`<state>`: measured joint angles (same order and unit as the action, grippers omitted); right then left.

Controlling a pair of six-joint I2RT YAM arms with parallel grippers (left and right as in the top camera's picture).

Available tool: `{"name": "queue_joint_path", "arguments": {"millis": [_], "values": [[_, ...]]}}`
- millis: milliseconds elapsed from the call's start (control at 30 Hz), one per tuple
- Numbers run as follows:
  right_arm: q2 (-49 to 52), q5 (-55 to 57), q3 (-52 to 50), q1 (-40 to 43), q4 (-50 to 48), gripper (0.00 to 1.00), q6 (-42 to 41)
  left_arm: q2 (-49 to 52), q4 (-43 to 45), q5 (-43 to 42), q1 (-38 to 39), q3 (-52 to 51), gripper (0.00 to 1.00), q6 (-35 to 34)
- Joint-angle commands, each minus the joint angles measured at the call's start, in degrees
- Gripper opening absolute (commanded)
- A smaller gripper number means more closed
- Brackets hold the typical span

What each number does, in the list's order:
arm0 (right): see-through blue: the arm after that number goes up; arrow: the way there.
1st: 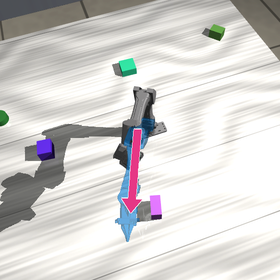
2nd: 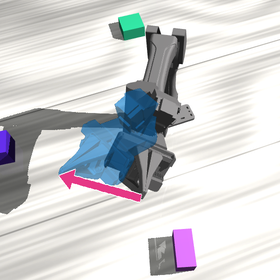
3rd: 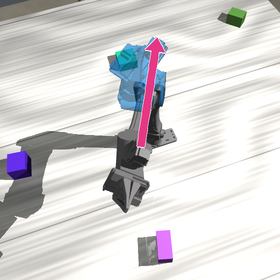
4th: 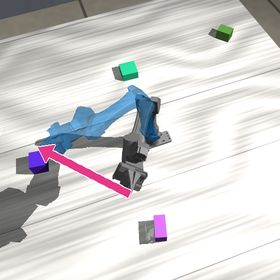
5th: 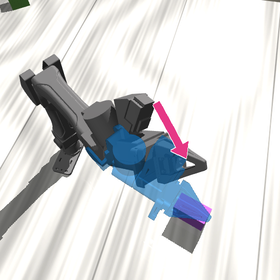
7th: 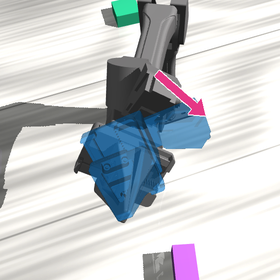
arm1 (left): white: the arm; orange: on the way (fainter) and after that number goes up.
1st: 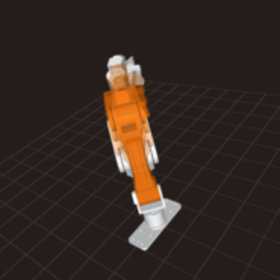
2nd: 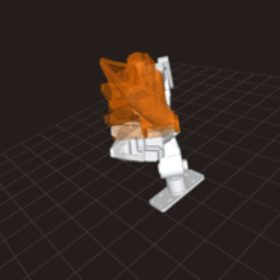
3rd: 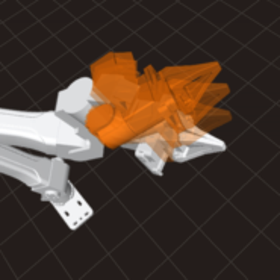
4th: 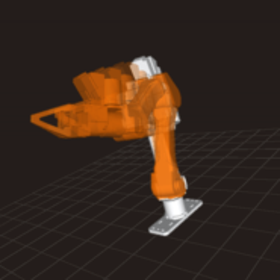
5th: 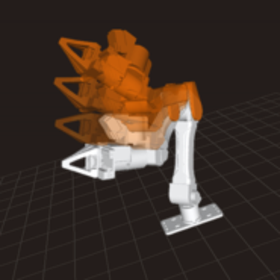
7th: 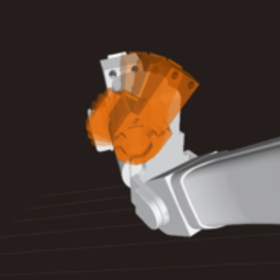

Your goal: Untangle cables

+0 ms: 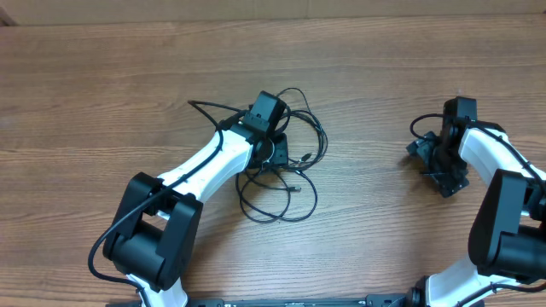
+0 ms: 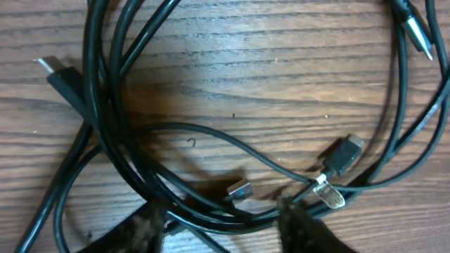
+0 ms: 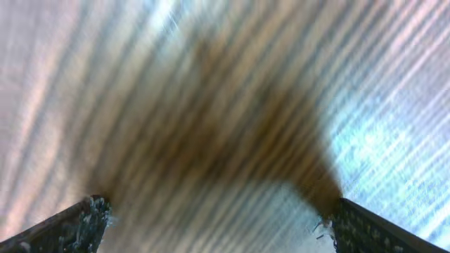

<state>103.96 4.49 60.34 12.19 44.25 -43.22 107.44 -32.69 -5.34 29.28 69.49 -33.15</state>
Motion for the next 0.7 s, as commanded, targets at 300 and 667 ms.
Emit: {"name": "queue_joint_path", "arguments": {"millis": [300,667], "values": [[0.7,-0.7,-1.8,0.3,-7.0,1.00,-0.1,0.4,0.2,-3.6,0.4,-2.2,0.54,-1.8],[0.7,-0.7,-1.8,0.3,-7.0,1.00,-0.1,0.5,-2.4,-3.6,0.3,-2.3,0.56,-3.3]]}}
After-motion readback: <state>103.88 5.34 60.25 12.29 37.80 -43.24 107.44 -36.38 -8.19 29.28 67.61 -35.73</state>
